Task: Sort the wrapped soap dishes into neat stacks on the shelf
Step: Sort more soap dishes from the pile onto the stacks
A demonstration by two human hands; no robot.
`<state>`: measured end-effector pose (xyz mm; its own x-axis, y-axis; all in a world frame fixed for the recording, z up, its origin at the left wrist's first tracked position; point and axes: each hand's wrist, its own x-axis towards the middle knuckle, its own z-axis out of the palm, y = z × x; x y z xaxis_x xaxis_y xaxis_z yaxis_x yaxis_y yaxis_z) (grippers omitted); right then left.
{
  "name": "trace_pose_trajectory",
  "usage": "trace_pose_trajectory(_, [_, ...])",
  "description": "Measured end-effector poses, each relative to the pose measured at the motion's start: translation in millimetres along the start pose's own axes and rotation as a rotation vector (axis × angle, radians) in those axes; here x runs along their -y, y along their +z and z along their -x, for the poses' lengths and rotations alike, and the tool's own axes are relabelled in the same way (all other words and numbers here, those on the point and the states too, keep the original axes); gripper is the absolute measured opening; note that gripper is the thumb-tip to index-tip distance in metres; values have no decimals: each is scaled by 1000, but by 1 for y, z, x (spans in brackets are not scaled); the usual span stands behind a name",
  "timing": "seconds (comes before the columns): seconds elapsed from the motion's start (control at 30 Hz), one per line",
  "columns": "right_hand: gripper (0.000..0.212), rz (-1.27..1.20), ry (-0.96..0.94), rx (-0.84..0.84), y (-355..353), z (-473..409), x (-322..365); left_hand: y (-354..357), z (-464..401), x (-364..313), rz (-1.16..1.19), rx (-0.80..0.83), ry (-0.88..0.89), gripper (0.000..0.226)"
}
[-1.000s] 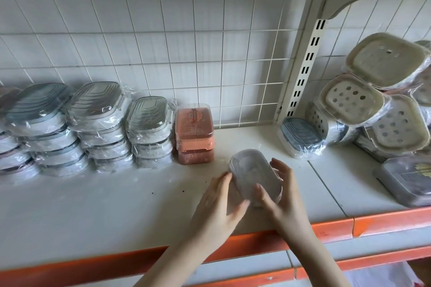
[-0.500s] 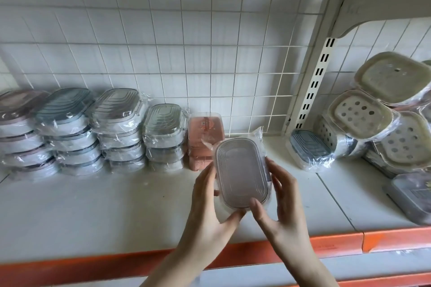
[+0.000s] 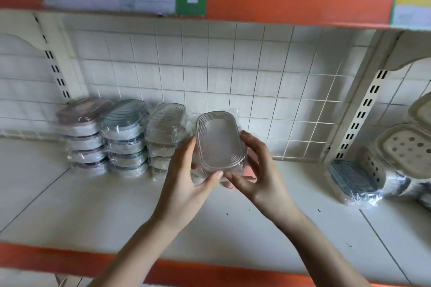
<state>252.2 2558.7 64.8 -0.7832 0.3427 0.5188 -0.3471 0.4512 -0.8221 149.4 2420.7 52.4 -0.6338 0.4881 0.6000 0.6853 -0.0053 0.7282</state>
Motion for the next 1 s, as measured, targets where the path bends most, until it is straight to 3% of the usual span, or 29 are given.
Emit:
trace_pose_trajectory(0.3, [63, 1, 39, 58, 37, -57, 4, -56, -44, 17, -36, -24, -25, 64])
trace_pose_trajectory(0.53, [58, 118, 39, 24, 63, -113, -2, -88, -96, 34, -44, 42, -164, 61])
trace_pose_trajectory(0.7, [64, 186, 50, 59, 69, -139, -6, -99, -118, 42, -97, 80, -175, 33])
trace_pose_trajectory(1.0, [63, 359, 37, 82, 76, -156, -17, -102, -129, 60, -234, 97, -206, 47])
